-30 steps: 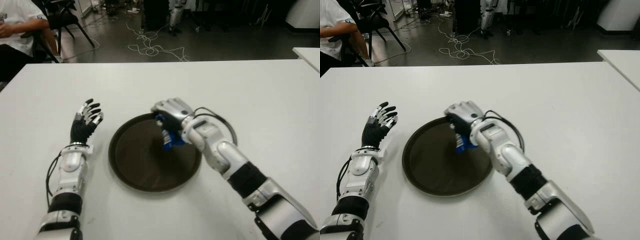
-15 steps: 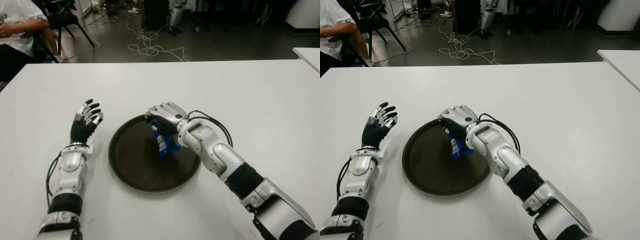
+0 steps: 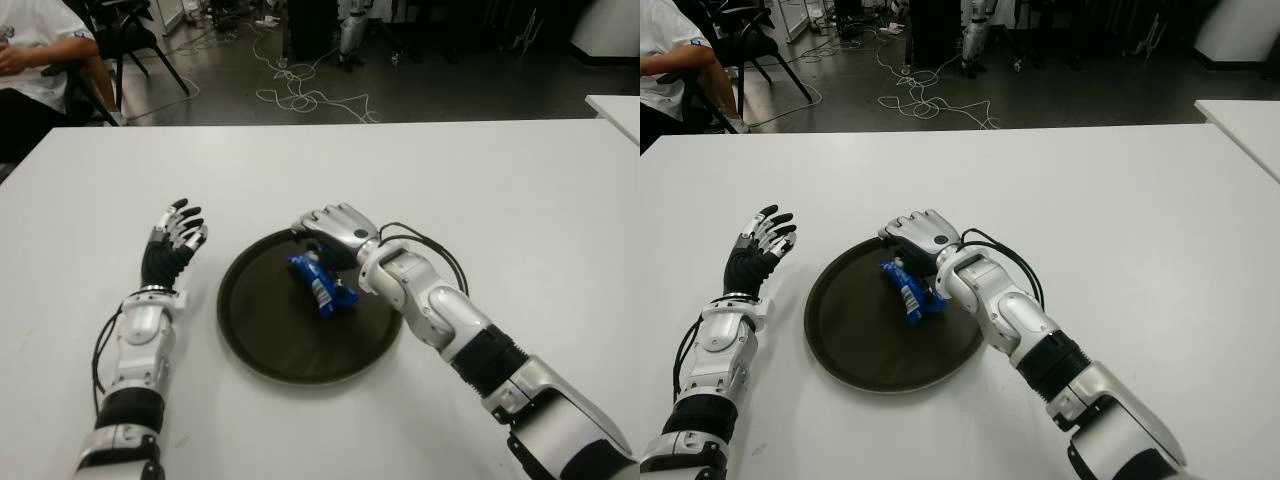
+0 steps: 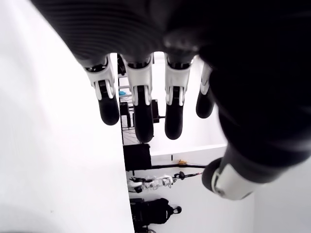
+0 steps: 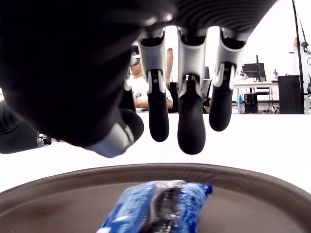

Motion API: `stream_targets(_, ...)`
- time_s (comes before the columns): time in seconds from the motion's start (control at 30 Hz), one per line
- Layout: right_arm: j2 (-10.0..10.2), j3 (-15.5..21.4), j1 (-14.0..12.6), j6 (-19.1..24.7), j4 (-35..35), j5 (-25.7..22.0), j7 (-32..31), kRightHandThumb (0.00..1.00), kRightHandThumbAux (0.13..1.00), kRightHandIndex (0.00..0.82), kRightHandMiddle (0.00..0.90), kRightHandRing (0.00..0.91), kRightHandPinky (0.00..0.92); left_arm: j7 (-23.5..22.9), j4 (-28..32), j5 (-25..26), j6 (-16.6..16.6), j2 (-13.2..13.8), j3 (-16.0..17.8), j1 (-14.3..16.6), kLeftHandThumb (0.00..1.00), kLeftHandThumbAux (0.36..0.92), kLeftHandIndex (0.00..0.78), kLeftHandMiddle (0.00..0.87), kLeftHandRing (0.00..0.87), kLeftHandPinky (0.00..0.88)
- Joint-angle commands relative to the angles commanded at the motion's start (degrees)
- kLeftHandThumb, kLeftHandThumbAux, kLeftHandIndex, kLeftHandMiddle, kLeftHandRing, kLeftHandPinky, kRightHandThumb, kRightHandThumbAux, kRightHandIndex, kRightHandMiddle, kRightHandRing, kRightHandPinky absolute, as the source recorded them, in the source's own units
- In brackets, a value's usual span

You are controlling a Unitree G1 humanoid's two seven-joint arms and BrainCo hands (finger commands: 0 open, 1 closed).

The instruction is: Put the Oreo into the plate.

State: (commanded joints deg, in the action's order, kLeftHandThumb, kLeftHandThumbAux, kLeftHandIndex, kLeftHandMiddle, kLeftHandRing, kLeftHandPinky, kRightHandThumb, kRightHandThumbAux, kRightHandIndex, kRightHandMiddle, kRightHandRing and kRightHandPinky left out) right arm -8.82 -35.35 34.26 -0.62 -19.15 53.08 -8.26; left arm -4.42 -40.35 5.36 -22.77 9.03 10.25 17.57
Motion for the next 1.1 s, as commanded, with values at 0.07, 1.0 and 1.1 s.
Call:
stream_targets(0.07, 0.0, -0.1, 0.3, 0.2, -0.4, 0.1, -0.3, 0.057, 0.763, 0.027, 0.026, 0.024, 0.025, -0.2, 0.0, 0.1, -0.1, 0.0, 0.1, 0.0, 0.143, 0.696, 0.134, 0.216, 0.191, 0.167)
stream_targets(1.0, -3.7, 3.4, 0.1, 0.0, -1.6, -2.3, 1.9, 0.000, 0.603, 0.000, 0.000, 0.000, 0.000, -1.2, -1.6, 0.8, -1.3, 0.0, 0.5, 0.8, 0.146, 0.703, 0.133, 0.215, 0.190, 0.154)
stream_targets(1.1, -4.5, 4.3, 0.7, -0.3, -2.8, -3.1, 2.5, 0.000, 0.606, 0.000, 0.000, 0.000, 0.000, -1.0, -1.4, 0.7, -1.2, -0.1, 0.4, 0.9, 0.143, 0.706, 0.134, 0.214, 0.191, 0.154)
